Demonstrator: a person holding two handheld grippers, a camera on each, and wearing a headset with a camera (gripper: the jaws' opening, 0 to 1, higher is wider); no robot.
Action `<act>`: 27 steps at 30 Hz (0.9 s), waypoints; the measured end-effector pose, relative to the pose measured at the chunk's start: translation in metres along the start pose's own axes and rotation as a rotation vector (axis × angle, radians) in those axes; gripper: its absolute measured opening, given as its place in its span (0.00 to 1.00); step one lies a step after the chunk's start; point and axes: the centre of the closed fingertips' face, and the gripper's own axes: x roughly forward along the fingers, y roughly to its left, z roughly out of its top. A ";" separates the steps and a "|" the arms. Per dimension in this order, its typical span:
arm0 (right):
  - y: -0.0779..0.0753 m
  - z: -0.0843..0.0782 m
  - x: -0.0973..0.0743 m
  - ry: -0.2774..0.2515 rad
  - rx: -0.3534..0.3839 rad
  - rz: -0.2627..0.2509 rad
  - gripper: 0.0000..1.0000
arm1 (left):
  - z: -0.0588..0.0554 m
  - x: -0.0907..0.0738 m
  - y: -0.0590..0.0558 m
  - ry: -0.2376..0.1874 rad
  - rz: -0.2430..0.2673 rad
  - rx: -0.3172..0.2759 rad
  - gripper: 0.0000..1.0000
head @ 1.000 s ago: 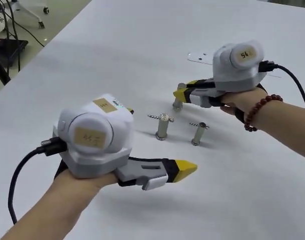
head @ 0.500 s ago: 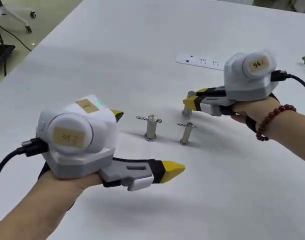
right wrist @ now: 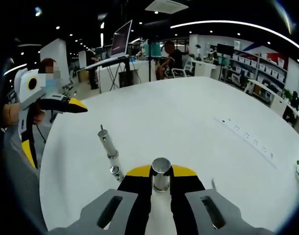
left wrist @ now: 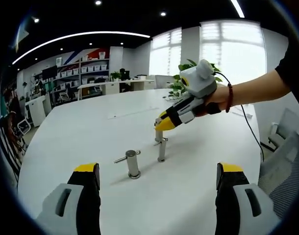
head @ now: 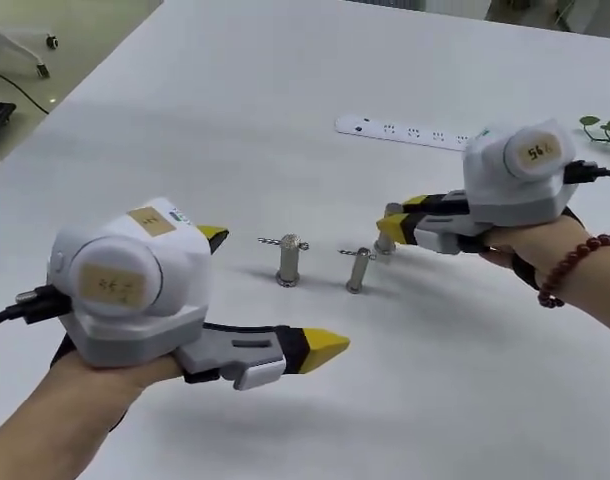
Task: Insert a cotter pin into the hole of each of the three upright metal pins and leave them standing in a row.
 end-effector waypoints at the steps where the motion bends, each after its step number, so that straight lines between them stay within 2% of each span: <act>1: 0.001 -0.002 -0.002 0.001 -0.001 0.001 0.08 | 0.000 0.000 0.000 0.000 0.000 -0.001 0.99; 7: 0.008 -0.015 -0.011 0.013 -0.008 0.005 0.08 | -0.002 -0.006 0.001 0.016 0.001 0.015 0.99; 12: 0.025 -0.022 -0.021 0.019 -0.004 0.012 0.08 | -0.003 -0.012 0.001 0.023 0.002 0.017 0.99; 18: 0.042 -0.023 -0.029 0.015 -0.004 0.018 0.08 | -0.006 -0.020 -0.001 0.016 0.001 -0.009 0.99; 26: 0.068 -0.022 -0.031 -0.001 -0.003 0.043 0.08 | -0.009 -0.025 -0.002 0.018 0.007 -0.004 0.99; 27: 0.066 -0.022 -0.030 -0.003 -0.003 0.046 0.08 | -0.009 -0.025 -0.002 0.016 0.008 -0.005 0.99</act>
